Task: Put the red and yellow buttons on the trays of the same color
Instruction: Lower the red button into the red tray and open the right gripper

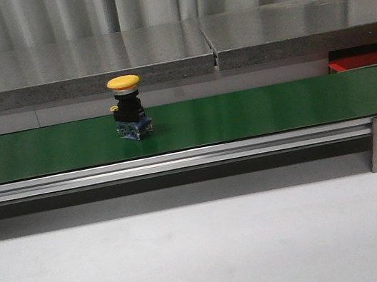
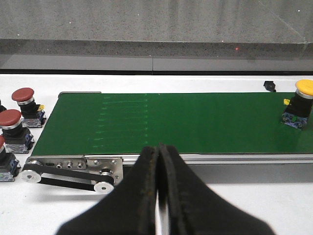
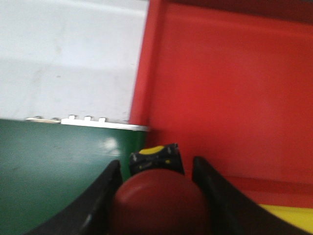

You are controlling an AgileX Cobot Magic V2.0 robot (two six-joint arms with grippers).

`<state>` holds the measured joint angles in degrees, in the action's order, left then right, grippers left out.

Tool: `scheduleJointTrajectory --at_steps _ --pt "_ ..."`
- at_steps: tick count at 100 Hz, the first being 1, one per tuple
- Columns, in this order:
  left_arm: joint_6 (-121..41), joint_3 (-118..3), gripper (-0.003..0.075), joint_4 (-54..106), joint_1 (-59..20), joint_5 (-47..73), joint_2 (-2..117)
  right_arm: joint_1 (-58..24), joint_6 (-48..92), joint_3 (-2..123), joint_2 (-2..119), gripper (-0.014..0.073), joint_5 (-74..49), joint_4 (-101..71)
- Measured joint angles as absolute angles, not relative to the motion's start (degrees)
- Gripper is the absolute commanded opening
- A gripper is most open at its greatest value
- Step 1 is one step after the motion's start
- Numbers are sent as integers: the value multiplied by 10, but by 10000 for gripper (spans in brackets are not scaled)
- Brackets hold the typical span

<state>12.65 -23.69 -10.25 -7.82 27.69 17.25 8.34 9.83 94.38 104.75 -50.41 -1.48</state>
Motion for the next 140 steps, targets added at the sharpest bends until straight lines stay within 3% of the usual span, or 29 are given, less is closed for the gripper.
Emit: scheduleJointTrajectory --at_steps 19,88,97,110,120,140 --pt "127 -237 -19 -103 -78 277 172 126 98 945 1092 90 -481 -24" --pt "127 -237 -19 -103 -78 277 172 128 98 945 1210 96 -410 -36" --pt "127 -237 -19 -103 -80 277 172 128 98 945 1212 168 -407 -37" --pt "127 -237 -19 -103 -80 277 172 128 98 946 1213 482 -405 -39" --pt "127 -237 -19 -103 -80 277 172 128 98 946 1216 652 -408 -39" --pt "127 -237 -19 -103 -80 277 172 131 98 946 1215 645 -409 -37"
